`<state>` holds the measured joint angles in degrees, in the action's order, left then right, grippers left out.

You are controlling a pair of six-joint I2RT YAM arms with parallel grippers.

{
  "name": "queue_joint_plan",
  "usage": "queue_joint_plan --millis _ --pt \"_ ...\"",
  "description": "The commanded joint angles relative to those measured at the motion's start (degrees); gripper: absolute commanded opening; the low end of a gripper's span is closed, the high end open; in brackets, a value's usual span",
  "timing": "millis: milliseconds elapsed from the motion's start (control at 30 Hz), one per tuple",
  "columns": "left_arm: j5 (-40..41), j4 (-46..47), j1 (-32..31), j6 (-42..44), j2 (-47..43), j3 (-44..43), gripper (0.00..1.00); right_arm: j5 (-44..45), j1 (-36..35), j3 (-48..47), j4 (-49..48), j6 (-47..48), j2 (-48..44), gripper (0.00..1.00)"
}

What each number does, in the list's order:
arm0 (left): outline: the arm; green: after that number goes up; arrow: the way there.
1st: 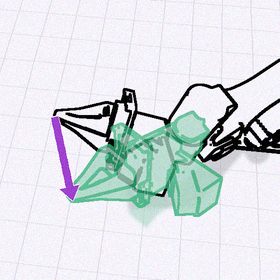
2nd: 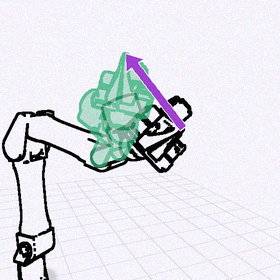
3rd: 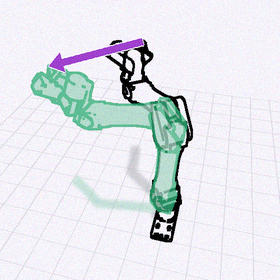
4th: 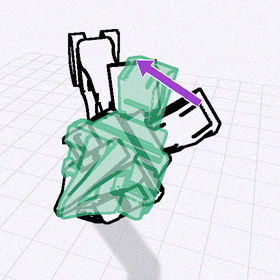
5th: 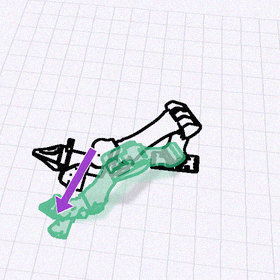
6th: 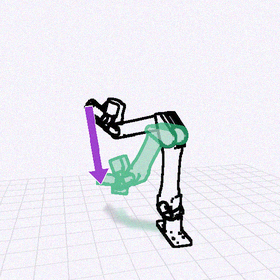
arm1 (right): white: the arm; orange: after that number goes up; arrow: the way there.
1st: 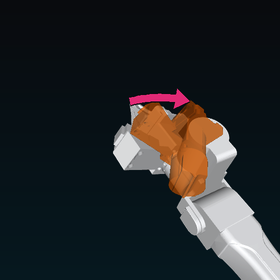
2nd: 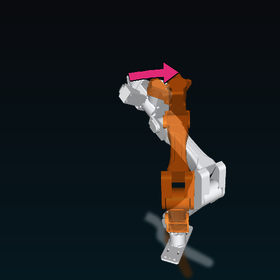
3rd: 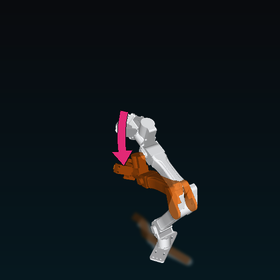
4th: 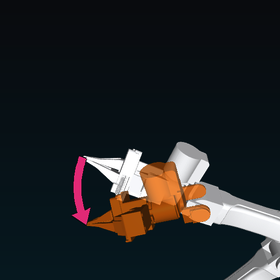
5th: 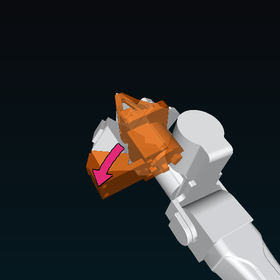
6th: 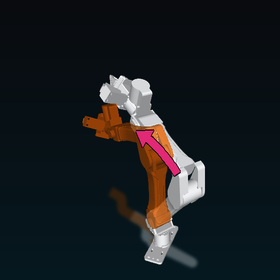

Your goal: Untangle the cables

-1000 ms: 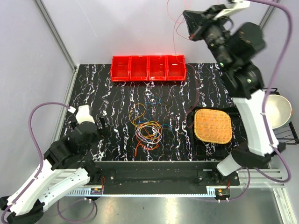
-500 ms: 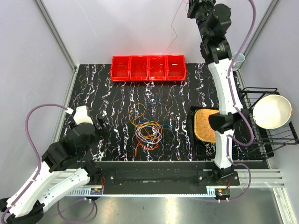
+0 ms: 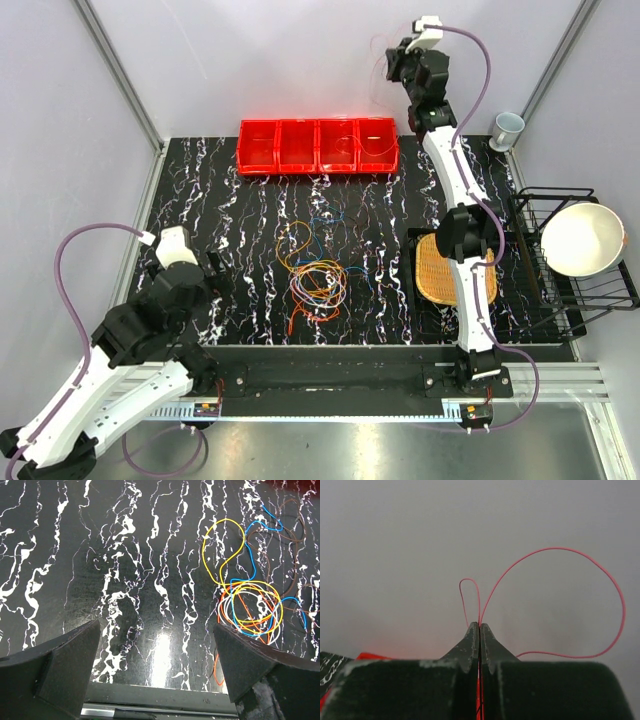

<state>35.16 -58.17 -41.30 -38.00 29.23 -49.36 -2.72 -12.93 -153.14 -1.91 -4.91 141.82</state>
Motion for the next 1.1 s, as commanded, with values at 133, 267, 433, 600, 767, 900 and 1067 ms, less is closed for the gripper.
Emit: queue_joint_plan --millis 133,267,433,600,767,900,1067 --pt "1.5 2.2 1.7 -0.1 1.9 0.1 0.99 -11.1 -0.7 -2.7 -3.5 -6.1 -1.1 0.0" --pt "1.3 2.3 2.4 -0.1 2.6 0.0 0.99 -12.4 -2.7 -3.6 -3.7 -4.5 -3.8 0.0" --pt "1.1 2.4 2.6 -0.1 2.4 0.1 0.99 -12.8 -5.2 -4.7 -5.0 -4.1 -5.3 0.0" --pt "1.1 2.4 2.6 -0.1 1.9 0.1 0.99 -14.2 -6.4 -6.1 -6.5 -8.2 -4.9 0.0" --pt "1.1 2.5 2.6 -0.1 1.3 0.3 0.99 -14.0 -7.5 -6.6 -8.3 -10.4 -3.7 0.0" --pt "1.0 2.5 2.5 -0.1 0.9 0.3 0.99 -12.8 -7.7 -6.6 -8.8 -11.1 -1.3 0.0" --pt "1.0 2.6 2.5 -0.1 0.6 0.4 0.99 -10.7 -7.7 -6.8 -9.4 -9.5 2.2 0.0"
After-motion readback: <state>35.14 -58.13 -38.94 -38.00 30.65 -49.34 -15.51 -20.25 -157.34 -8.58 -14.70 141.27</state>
